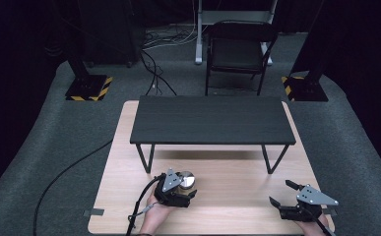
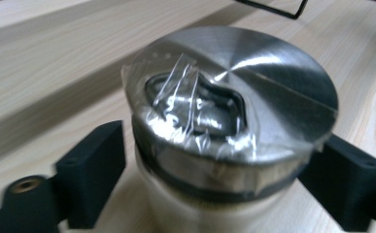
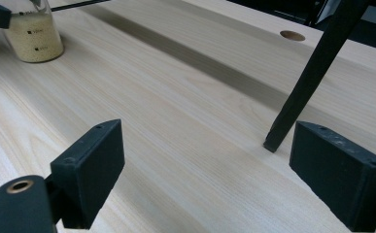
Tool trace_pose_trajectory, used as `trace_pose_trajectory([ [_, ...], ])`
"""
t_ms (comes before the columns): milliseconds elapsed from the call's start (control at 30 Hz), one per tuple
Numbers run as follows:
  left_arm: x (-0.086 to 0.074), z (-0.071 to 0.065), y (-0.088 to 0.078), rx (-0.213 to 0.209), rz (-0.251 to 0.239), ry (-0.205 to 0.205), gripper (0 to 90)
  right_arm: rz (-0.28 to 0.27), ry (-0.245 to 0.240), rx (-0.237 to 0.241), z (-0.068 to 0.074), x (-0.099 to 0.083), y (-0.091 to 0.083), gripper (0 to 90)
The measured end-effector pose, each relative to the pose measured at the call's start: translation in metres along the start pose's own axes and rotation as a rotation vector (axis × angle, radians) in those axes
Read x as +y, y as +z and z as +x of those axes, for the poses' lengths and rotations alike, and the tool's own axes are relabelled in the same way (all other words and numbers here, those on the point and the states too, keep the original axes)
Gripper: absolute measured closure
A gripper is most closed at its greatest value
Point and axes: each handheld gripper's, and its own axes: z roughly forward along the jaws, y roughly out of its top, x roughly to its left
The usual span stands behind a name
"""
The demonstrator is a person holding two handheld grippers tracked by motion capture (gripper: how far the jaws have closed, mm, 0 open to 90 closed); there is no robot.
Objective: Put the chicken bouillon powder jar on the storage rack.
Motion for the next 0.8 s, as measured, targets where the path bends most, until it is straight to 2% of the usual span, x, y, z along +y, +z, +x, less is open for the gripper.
trace_pose_trajectory([
  [33,-0.002,0.001,0.000,-0.002,-0.010,0.017,30.2,0.000,-0.001,0.000,0.000,0.000,0.000,12.0],
  [67,-0.002,0.001,0.000,-0.002,-0.010,0.017,31.4,0.000,-0.001,0.000,0.000,0.000,0.000,12.0],
  [267,-0.002,0.001,-0.001,-0.008,-0.009,0.022,31.9,0.003,0.003,-0.002,0.000,0.000,0.000,12.0],
  [500,0.003,0.003,-0.006,-0.026,0.003,-0.010,31.9,0.002,0.001,-0.004,0.000,0.000,0.000,12.0],
  [600,0.013,0.004,-0.012,-0.035,0.022,0.007,31.9,0.002,0.001,-0.005,0.000,0.000,0.000,12.0],
  [800,0.037,0.006,-0.030,-0.056,-0.021,0.014,32.0,0.004,-0.001,-0.006,0.000,0.000,0.000,12.0],
])
